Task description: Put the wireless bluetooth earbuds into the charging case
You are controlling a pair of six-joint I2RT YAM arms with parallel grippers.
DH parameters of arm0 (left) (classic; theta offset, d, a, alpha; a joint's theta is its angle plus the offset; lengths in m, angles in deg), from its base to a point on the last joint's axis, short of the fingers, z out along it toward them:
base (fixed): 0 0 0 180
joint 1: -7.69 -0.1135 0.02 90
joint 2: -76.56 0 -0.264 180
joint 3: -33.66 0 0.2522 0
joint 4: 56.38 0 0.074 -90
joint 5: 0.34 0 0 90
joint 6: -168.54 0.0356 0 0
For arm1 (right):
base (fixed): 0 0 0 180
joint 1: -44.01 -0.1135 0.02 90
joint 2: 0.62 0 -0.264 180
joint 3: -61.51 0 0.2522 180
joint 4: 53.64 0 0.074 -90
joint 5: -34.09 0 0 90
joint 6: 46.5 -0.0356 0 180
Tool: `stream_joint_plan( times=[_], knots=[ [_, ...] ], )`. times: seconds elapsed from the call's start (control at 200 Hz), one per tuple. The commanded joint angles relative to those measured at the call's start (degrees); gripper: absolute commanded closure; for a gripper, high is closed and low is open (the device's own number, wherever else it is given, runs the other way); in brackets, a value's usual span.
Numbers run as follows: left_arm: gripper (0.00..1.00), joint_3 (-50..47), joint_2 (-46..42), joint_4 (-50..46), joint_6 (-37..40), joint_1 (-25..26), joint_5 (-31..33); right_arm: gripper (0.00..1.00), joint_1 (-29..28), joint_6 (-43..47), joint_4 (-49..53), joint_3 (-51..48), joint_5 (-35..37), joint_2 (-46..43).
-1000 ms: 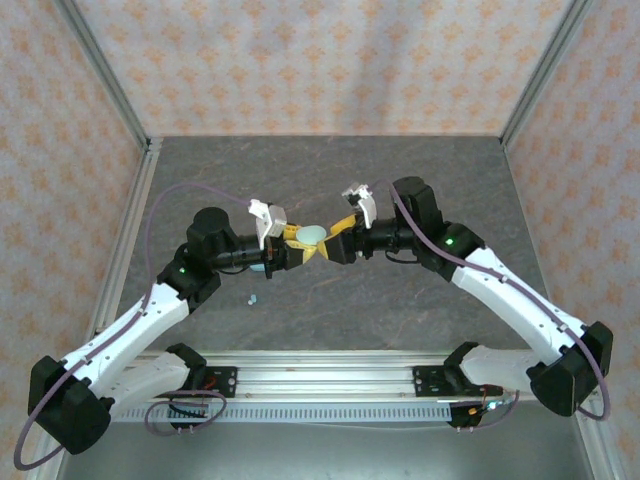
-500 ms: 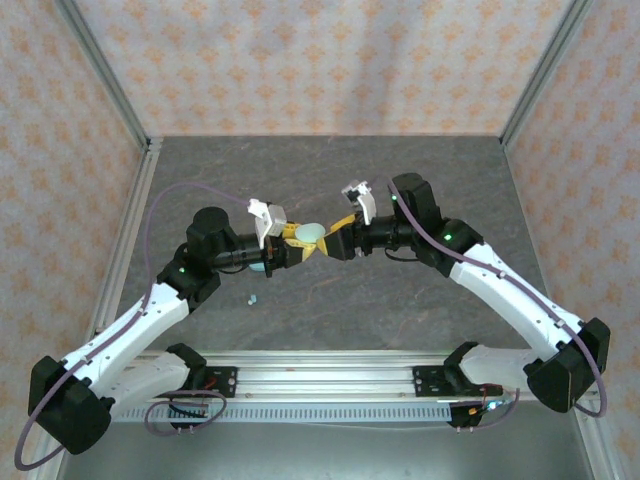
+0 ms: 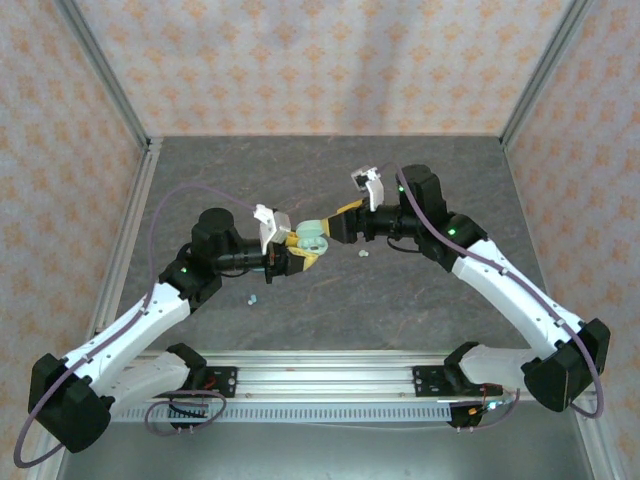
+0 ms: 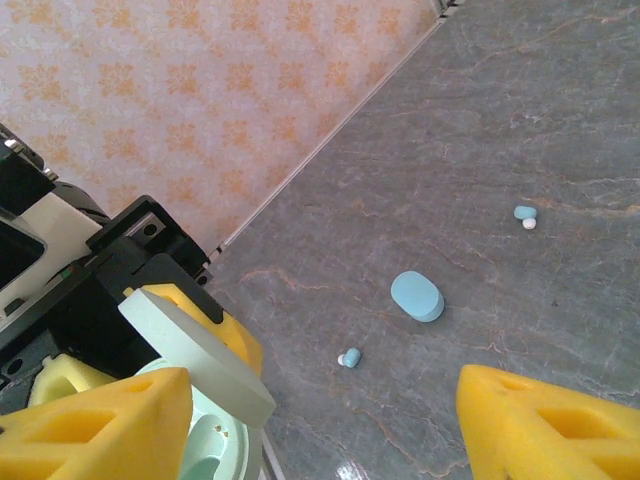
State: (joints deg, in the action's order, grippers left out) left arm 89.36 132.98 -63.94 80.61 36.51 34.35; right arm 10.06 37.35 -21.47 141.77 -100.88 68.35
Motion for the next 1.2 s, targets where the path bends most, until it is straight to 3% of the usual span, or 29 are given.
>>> stream_joint_plan(
  times=[0.0, 0.726, 1.046, 1.196],
  knots=[
    [0.88, 0.88, 0.13, 0.07, 1.89, 0.34, -2.27, 0.30, 0.12, -1.20, -1.74, 1.08, 1.31, 0.03],
    [0.89, 0.45, 3.51, 2.59, -0.04, -0.62, -2.04, 0.29, 0.10, -2.20, -0.86, -1.27, -0.56, -3.82],
    [0.90, -0.19, 3.85, 1.94, 0.29, -2.36, -2.25, 0.30, 1.48, -7.82, 10.50, 4.86, 15.18, -1.41],
    [0.90, -0.45, 4.46, 1.61, 0.75, -3.28, -2.62, 0.30, 3.42, -12.13, 15.78, 7.21, 22.55, 3.94]
  ],
)
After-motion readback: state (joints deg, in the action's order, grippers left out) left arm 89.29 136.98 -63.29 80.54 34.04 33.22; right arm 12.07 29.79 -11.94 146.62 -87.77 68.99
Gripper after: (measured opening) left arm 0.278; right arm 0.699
